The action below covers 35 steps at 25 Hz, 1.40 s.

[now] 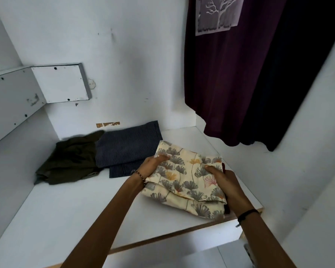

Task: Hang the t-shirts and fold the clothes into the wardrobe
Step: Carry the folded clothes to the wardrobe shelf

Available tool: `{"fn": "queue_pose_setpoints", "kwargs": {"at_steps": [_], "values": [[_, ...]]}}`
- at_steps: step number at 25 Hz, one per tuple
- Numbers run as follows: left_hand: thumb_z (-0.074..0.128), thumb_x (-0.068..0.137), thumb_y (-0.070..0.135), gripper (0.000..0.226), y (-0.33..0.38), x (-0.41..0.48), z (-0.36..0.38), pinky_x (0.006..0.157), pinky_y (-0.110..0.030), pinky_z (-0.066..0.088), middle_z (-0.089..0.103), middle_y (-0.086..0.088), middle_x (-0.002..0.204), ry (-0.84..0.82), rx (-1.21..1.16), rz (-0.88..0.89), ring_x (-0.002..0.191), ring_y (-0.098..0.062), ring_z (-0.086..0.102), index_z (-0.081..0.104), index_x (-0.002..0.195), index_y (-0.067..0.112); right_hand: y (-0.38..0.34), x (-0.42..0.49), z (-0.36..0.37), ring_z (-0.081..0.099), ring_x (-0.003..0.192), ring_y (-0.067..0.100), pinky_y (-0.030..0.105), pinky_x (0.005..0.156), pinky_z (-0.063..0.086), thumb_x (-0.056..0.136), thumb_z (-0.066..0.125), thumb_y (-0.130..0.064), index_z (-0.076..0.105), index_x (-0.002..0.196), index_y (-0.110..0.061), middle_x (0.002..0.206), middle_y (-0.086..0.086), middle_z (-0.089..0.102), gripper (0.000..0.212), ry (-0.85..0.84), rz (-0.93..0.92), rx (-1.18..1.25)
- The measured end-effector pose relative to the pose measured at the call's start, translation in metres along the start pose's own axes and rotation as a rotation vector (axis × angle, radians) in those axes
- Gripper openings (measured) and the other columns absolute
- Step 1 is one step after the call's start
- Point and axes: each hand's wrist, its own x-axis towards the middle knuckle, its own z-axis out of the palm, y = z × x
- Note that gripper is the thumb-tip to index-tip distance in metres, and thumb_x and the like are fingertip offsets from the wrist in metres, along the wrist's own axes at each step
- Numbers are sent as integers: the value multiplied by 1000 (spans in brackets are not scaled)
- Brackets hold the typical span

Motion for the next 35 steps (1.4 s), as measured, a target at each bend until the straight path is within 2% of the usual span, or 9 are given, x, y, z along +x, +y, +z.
{"fn": "queue_pose_setpoints", "kwargs": {"at_steps": [3,8,12,19,23,26,31,33,35], "values": [[65,91,30,35,30,29,5,58,-23,55,77,-5,82,-102,126,-9,69,-18,74,65,115,4,4,18,2,74,98,21,40,93,58,77,81,-49,72,121,-19,107,0,78,55,96,34,100],[67,89,30,40,82,87,12,82,-30,57,72,-6,105,-251,490,26,89,-20,70,59,122,10,8,43,12,78,86,30,49,83,63,80,83,-36,67,119,-13,98,11,79,48,200,128,300],[65,93,26,43,113,135,24,100,-33,46,64,-8,127,-323,955,171,114,-25,61,55,133,11,-2,57,14,76,98,28,42,79,63,88,77,-20,62,129,-15,109,10,78,44,103,152,414],[66,88,47,75,125,215,40,110,-43,39,42,-1,151,-246,1371,213,135,-26,45,34,151,23,-16,79,12,75,100,35,54,86,61,90,75,-24,62,125,-13,109,17,77,38,-69,318,378],[60,92,45,62,119,233,51,105,-43,38,50,-3,143,-60,1585,366,130,-27,50,37,148,29,-18,91,30,72,103,42,60,90,57,93,71,-14,61,121,-4,110,26,74,31,-76,418,495],[56,94,37,45,108,240,58,101,-40,33,60,0,131,134,1673,506,123,-22,55,47,136,26,-22,103,47,71,101,37,57,83,58,99,62,-9,61,118,-2,112,23,72,20,-41,438,570],[59,91,15,34,102,236,41,93,-35,37,61,1,123,369,1542,706,119,-21,51,55,124,23,-19,116,63,70,99,31,50,83,58,103,55,-7,60,121,-2,113,20,70,19,-1,397,612],[57,91,17,24,103,231,29,88,-33,39,66,2,112,289,1485,715,112,-21,57,62,112,27,-18,119,65,70,100,31,48,81,58,102,56,-7,59,124,-2,116,20,70,22,-1,394,625],[54,93,39,17,99,225,20,92,-35,38,68,3,109,77,1582,582,110,-19,60,64,105,34,-17,125,67,69,101,30,47,78,59,102,57,-6,56,128,-1,118,20,69,27,12,383,640]]}}
